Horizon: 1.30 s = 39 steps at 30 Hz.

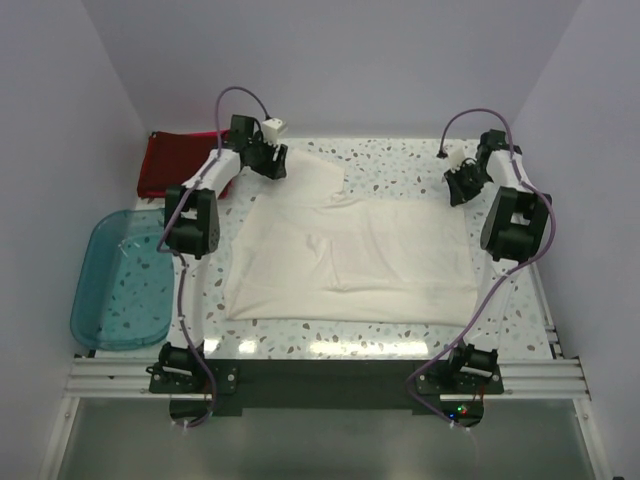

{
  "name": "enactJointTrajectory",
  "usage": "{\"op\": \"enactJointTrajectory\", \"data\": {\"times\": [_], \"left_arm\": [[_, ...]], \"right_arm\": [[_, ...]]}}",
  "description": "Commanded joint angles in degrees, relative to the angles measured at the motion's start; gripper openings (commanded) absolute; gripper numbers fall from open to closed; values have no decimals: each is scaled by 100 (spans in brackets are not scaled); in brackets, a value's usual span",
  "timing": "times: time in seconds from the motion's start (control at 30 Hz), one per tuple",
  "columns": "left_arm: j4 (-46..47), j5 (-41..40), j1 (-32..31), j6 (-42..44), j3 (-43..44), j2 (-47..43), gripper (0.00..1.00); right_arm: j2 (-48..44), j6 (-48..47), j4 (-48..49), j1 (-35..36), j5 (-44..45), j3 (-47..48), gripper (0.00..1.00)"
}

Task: Fold and stack the t-shirts
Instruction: Fold the tshirt

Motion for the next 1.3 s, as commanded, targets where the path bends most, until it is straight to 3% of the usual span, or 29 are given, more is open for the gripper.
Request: {"op": "enactJointTrajectory", "data": {"times": [0.0, 0.17, 0.47, 0.57, 0.67, 0.7, 0.87, 1.03, 1.27], "left_arm": [[291, -203, -63, -131, 383, 238, 68], [343, -388, -168, 0, 445, 457, 64], [-123, -695, -423, 98, 1385, 1099, 53], [-166, -687, -423, 106, 1482, 1143, 43], [-184, -634, -423, 124, 1482, 1152, 27], [-184, -626, -415, 132, 1482, 1144, 17], [131, -599, -397, 176, 1140, 890, 1], [528, -503, -344, 159, 1025, 520, 0], [1345, -2, -248, 220, -485, -1068, 0]], "right_arm": [[103, -178, -204, 8, 85, 48, 13], [148, -204, -389, 8, 102, 102, 0], [112, -178, -407, 8, 103, 66, 0], [104, -169, -424, 8, 103, 102, 0], [104, -151, -433, 8, 103, 137, 0], [95, -151, -442, 8, 94, 163, 0], [77, -151, -521, 8, 67, 268, 0], [-36, -125, -670, 8, -29, 470, 0], [-432, -204, -837, -19, -222, 515, 0]]}}
